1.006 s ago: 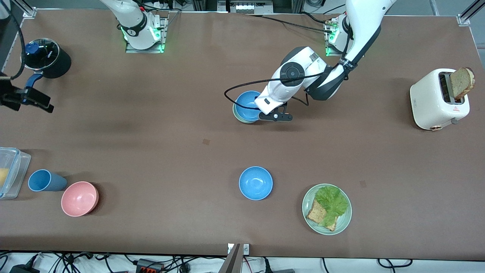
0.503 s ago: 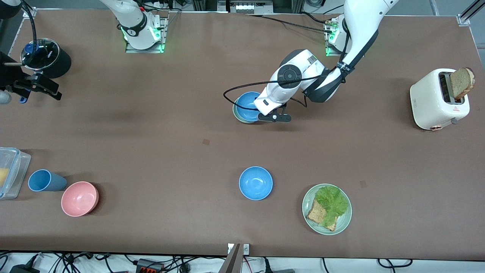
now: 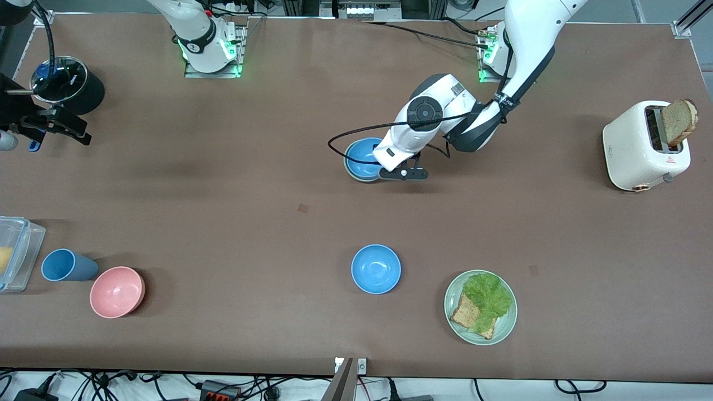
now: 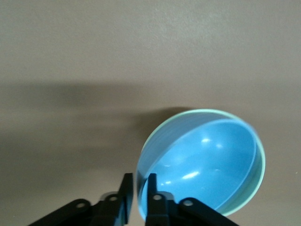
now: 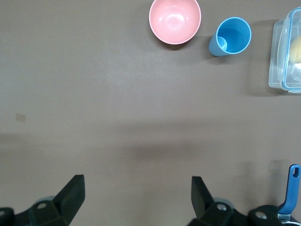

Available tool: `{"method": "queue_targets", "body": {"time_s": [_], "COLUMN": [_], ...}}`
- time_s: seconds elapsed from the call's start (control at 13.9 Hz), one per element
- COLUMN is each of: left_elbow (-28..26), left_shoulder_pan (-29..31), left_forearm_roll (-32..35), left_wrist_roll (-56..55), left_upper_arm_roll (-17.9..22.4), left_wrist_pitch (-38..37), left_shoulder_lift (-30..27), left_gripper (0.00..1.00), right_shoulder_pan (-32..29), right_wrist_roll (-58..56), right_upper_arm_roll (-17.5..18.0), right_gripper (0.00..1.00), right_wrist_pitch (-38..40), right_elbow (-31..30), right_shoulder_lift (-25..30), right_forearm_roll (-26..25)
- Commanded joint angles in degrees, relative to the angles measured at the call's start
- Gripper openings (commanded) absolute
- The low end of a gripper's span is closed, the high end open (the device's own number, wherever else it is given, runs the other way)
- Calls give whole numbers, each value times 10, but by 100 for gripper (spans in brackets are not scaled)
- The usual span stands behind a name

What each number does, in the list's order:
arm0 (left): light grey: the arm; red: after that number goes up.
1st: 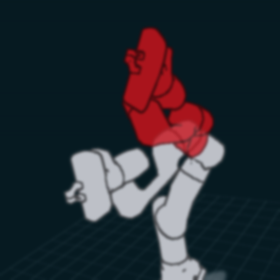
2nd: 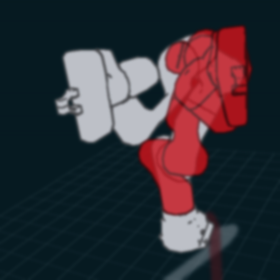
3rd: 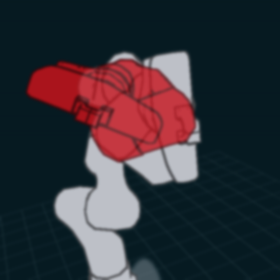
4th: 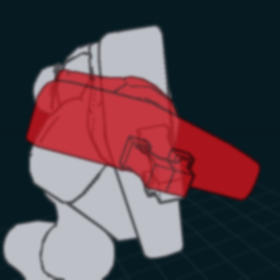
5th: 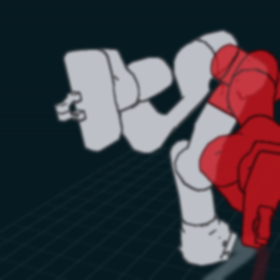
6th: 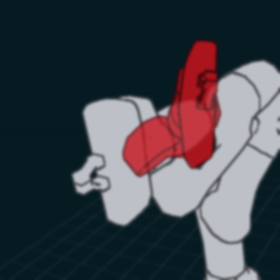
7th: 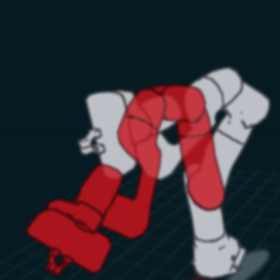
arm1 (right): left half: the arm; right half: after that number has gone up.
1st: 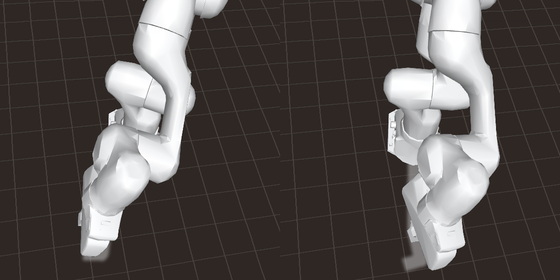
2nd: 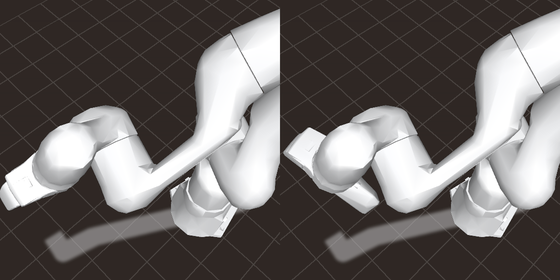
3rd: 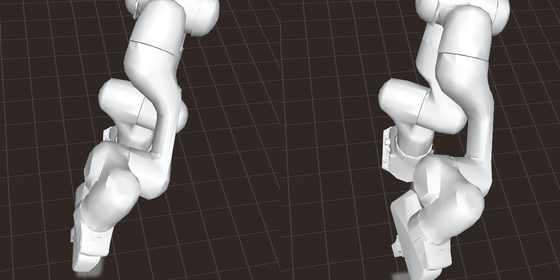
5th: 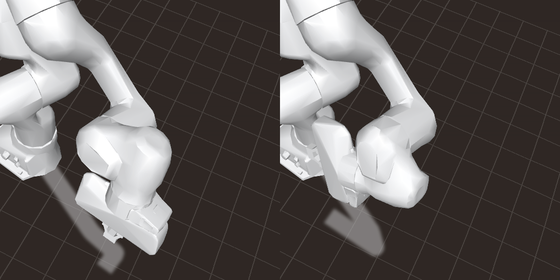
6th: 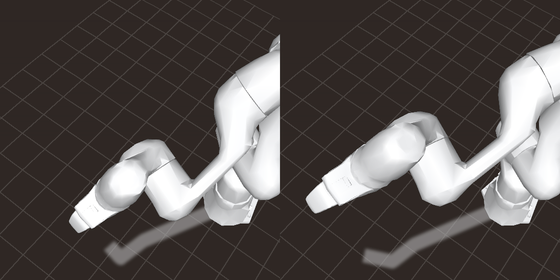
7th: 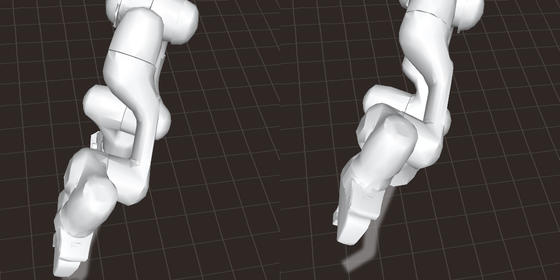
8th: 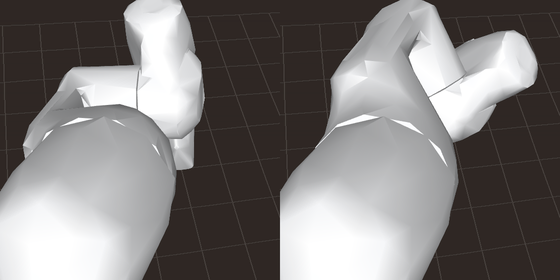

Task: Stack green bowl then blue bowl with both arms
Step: 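Open the left gripper and release the blue bowl on the green bowl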

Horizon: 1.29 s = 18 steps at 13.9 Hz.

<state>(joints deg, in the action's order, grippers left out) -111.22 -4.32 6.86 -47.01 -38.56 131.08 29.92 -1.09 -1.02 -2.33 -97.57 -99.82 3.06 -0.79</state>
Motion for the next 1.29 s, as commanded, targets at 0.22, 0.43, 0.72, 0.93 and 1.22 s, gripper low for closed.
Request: {"method": "queue_targets", "body": {"time_s": [0.22,0.43,0.72,0.93,1.22], "left_elbow": [68,111,129,129,129], "left_shoulder_pan": [31,33,36,62,116], "left_forearm_roll": [10,9,0,1,0], "left_wrist_roll": [-12,-12,-11,16,80], "left_upper_arm_roll": [-8,-9,-9,-20,-23], "left_wrist_pitch": [-99,-157,-174,-197,-232], "left_shoulder_lift": [1,1,-2,-23,-89], "left_gripper": [38,39,40,41,49], "right_shoulder_pan": [7,7,7,7,7], "right_wrist_roll": [-13,-13,-13,-13,-13], "right_upper_arm_roll": [-6,-6,-6,-6,-6], "right_gripper": [100,100,100,100,100], "right_wrist_pitch": [-1,-1,-2,-3,-4], "right_elbow": [-12,-11,-11,-11,-11], "right_shoulder_lift": [19,19,19,19,19], "right_forearm_roll": [-5,-5,-5,-5,-5]}}
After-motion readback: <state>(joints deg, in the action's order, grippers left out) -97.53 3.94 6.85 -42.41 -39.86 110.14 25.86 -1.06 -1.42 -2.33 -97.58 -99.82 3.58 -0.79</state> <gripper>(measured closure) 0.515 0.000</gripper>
